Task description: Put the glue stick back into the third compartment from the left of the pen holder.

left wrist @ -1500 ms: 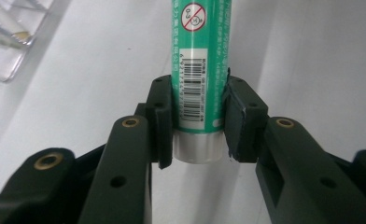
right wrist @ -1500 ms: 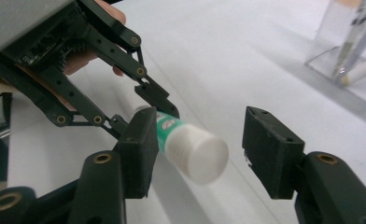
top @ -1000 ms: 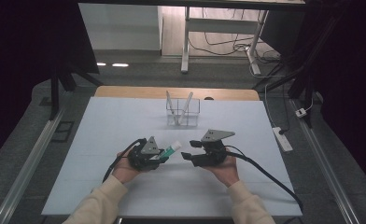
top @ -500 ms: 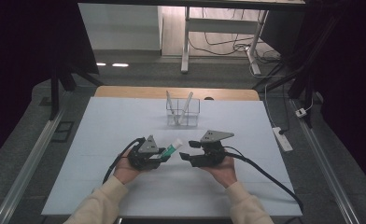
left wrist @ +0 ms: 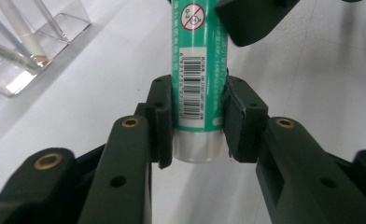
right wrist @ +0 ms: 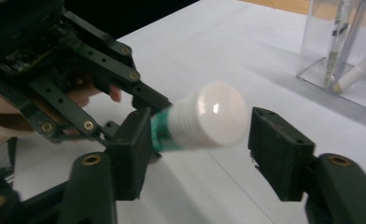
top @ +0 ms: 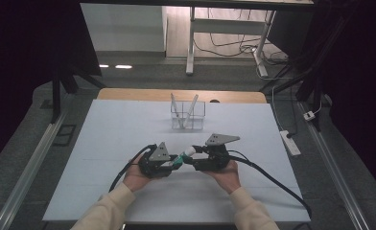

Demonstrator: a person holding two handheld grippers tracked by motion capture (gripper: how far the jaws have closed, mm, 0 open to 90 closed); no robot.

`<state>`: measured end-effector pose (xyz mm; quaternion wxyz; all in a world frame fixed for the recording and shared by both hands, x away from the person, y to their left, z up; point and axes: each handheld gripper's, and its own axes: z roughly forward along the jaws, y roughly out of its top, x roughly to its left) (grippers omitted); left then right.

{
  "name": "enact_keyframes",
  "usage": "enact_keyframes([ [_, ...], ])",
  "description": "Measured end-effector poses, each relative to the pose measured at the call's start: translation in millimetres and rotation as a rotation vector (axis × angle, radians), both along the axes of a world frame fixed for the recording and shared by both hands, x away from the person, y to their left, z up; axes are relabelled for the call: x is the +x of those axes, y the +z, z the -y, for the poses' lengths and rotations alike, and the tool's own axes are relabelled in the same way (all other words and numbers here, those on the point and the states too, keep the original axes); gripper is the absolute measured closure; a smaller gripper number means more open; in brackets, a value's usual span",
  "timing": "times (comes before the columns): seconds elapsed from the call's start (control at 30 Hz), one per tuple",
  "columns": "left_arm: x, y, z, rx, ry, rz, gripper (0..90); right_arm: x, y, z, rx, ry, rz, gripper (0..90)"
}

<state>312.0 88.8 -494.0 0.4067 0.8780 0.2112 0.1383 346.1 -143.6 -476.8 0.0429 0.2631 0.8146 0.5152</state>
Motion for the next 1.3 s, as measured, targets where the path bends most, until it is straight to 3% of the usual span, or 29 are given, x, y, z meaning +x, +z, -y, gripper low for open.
enact_keyframes([
  [0.27, 1.6, -2.7, 3.9, 0.04, -0.012, 0.002, 65.7, 0.2, 0.3, -0.3, 0.021, 0.019, -0.009, 54.5],
  [0.4, 1.9, -4.5, 6.7, 0.069, 0.001, 0.008, 64.3, 0.2, 1.5, -0.4, 0.05, 0.059, -0.018, 62.4],
  [0.57, 4.1, -3.9, 4.6, 0.025, 0.025, -0.018, 59.5, -2.1, 2.8, -0.8, 0.055, 0.083, 0.008, 64.8],
  [0.63, 5.1, -3.2, 2.3, 0.013, 0.042, -0.027, 51.9, -2.2, 3.3, -0.1, 0.046, 0.071, 0.021, 64.8],
  [0.83, 3.4, 1.5, -8.0, -0.016, 0.079, -0.045, 40.4, -1.9, 5.6, 2.1, 0.032, 0.056, 0.043, 64.8],
  [1.3, -10.1, 7.2, -44.1, -0.06, 0.147, -0.065, 37.2, 1.9, 12.1, 11.5, 0.007, 0.03, 0.086, 64.8],
])
